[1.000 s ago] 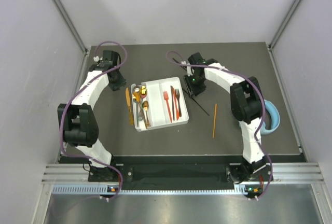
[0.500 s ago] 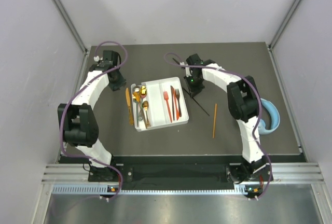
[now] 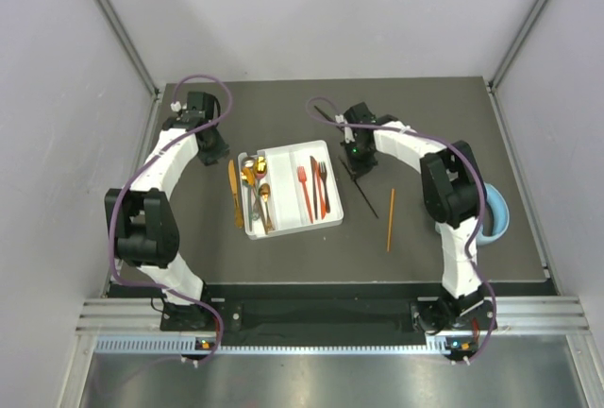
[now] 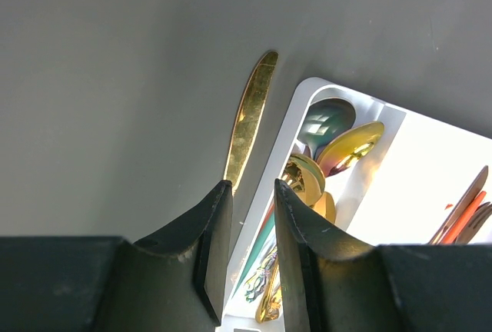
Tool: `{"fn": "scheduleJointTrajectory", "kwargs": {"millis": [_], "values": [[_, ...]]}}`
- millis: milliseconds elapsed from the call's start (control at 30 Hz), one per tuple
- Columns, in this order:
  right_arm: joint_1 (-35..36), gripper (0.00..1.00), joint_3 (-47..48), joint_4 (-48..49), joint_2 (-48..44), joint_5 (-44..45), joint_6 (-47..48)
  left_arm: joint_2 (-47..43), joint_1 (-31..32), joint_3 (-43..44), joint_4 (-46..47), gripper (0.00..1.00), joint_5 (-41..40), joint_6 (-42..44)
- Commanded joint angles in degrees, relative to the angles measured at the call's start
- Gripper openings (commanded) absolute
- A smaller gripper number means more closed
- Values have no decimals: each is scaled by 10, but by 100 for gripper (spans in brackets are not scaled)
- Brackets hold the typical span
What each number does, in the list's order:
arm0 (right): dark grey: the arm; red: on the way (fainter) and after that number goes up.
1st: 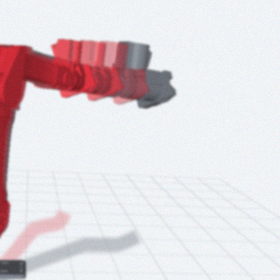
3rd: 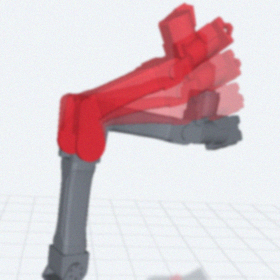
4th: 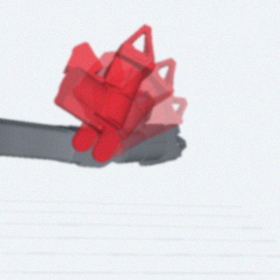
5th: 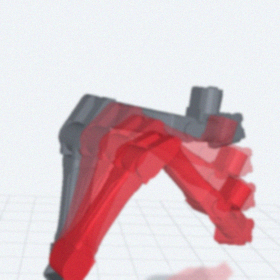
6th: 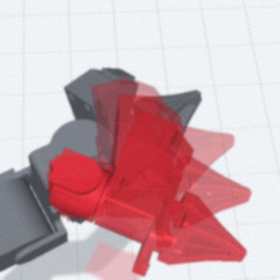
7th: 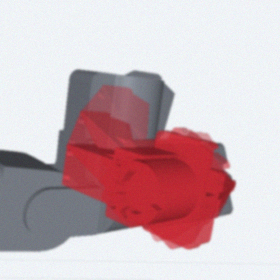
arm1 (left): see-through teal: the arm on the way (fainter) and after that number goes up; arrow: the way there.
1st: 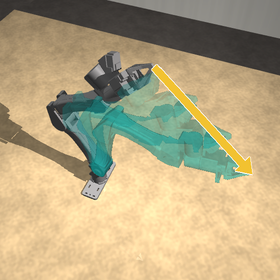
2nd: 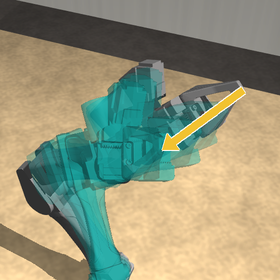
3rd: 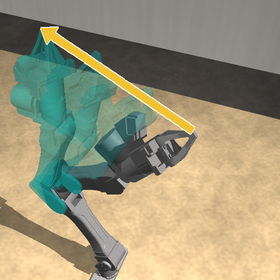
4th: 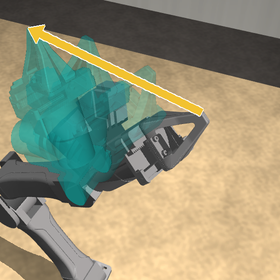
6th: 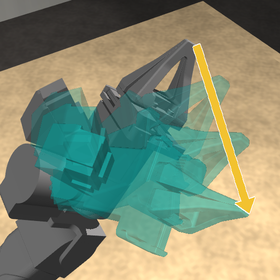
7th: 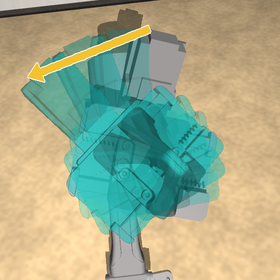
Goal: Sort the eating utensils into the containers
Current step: Pick up the chopstick from the center of the board.
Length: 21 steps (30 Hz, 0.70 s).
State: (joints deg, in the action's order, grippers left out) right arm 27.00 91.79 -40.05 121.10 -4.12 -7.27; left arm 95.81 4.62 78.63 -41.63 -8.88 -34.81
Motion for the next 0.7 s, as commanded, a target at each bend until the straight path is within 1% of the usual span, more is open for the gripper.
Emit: {"fn": "scheduleJointTrajectory", "kwargs": {"millis": [0, 133, 233, 267, 300, 333, 367, 467, 567, 667], "values": [[-20, 0, -7, -34, -40, 61, -23, -13, 2, -7, -3, 34, -11, 1], [-32, 0, 33, -67, -46, 66, -13, -16, 3, -8, -2, 34, -16, -2], [-32, 0, 85, -95, -59, 53, -8, -13, 3, -8, -7, 34, -25, -3], [-31, 0, 123, -113, -59, 44, -12, -12, 3, -7, -9, 34, -26, -4], [-26, 0, 144, -121, -59, 20, -13, -11, 3, -8, -10, 34, -26, -6], [-22, 0, 166, -130, -54, 15, -16, -9, 3, -9, -9, 34, -25, -8], [-19, 0, 210, -148, -51, 9, -23, -7, 3, -9, -9, 34, -24, -8], [0, 0, 291, -168, -32, -27, -41, 14, 3, -3, -21, 34, -18, -14], [23, 0, 321, -159, -15, -77, -65, 23, 4, 3, -25, 32, -17, -18], [52, 0, 313, -149, 8, -94, -72, 17, 4, 1, -21, 33, -21, -16]]}}
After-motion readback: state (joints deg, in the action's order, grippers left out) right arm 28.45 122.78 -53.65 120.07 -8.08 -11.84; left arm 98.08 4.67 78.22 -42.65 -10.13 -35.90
